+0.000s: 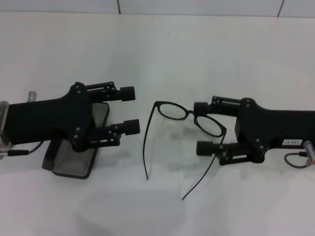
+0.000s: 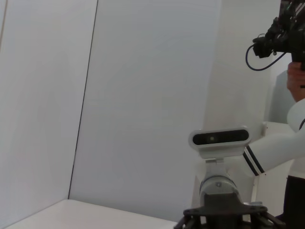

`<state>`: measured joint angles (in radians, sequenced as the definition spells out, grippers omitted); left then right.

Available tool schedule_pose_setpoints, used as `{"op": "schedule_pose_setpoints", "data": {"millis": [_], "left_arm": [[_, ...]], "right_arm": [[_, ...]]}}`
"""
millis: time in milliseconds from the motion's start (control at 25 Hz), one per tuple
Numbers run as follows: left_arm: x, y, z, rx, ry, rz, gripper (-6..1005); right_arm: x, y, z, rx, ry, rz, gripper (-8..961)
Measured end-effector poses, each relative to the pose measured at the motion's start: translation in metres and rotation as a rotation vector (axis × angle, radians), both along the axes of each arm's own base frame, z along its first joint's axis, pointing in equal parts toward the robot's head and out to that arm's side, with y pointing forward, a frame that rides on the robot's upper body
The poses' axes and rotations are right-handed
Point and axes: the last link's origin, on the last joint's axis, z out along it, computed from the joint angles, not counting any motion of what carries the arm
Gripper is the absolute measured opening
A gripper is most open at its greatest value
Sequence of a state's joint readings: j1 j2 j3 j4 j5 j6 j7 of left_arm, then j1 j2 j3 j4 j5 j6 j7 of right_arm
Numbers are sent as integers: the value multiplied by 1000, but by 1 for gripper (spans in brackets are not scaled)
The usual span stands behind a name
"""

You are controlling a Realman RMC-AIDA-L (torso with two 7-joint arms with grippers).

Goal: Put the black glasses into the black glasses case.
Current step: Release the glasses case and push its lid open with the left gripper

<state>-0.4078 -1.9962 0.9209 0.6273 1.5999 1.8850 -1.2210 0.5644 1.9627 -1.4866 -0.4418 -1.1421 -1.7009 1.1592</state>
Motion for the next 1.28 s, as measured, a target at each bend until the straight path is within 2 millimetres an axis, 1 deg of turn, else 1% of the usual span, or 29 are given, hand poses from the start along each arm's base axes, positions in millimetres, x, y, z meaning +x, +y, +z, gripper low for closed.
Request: {"op": "schedule_pose_setpoints", "data": {"millis": [80,280,320,400,560,640,720,800,960,1280], "left_arm": [[1,0,0,0,-4,2,699],[11,6,3,-2,3,10,697],[22,15,10,2,77,56,697],[30,24,18,17,170,132,696],[49,41,44,75,369,312,666],[54,45,53,82,439,407,645],[55,47,57,79,508,499,625],[53,48,56,75,604,596,615],[50,47,49,60,731,737,614],[46,44,45,114,884,835,613]], "right_arm": [[1,1,1,8,4,-6,851],[16,2,14,87,46,-93,851],[19,2,17,103,53,-111,851],[25,2,22,126,60,-137,851],[35,-1,28,156,71,-177,851],[39,-4,29,164,70,-186,851],[42,-6,28,171,68,-190,851],[43,-6,27,175,68,-195,851],[45,-5,27,181,61,-204,850],[46,-1,25,188,32,-209,850]]}}
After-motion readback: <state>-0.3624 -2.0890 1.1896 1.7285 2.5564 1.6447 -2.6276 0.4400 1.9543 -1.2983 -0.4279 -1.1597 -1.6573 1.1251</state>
